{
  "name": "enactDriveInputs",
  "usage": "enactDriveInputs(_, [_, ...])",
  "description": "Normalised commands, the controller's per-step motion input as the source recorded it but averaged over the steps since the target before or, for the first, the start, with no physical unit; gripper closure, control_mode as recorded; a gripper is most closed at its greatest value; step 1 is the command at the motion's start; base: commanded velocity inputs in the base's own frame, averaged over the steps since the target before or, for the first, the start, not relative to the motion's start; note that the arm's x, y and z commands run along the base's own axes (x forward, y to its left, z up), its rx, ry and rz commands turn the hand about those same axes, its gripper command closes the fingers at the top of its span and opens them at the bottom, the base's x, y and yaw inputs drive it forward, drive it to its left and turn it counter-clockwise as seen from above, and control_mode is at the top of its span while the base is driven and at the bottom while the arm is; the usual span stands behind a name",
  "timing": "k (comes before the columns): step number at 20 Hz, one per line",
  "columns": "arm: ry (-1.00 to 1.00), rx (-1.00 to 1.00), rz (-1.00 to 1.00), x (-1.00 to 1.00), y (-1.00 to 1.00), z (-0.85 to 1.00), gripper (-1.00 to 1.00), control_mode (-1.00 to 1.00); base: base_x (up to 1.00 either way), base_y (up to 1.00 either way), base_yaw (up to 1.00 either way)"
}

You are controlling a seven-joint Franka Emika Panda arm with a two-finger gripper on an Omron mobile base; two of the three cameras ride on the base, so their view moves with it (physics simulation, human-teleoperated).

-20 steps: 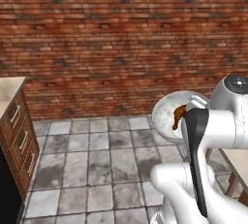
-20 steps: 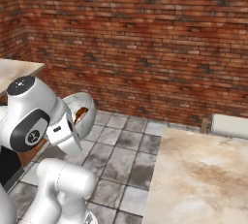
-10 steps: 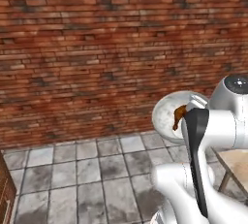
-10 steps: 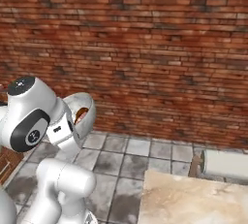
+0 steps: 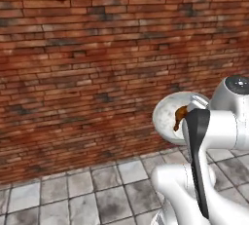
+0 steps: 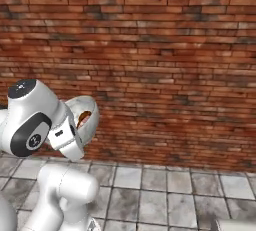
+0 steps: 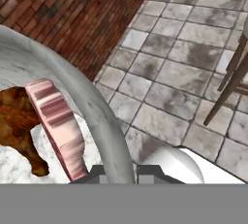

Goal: Place the bowl with the lemon wedge and mushroom on the second highest shelf of the fridge. Place the bowl with the steak and chicken drumstick on the top shelf of the fridge.

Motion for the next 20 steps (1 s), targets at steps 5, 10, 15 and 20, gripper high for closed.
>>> enactDriveInputs(5, [0.0, 0.0, 0.0, 0.0, 0.0, 0.0, 1.0, 1.0, 1.0, 0.0, -0.32])
enactDriveInputs(10, [0.0, 0.0, 0.0, 0.0, 0.0, 0.0, 1.0, 1.0, 0.99, 0.0, -0.57])
enactDriveInputs(15, [0.0, 0.0, 0.0, 0.0, 0.0, 0.0, 1.0, 1.0, 0.88, 0.0, -0.63])
enactDriveInputs(20, [0.0, 0.0, 0.0, 0.0, 0.0, 0.0, 1.0, 1.0, 0.86, 0.0, -0.64])
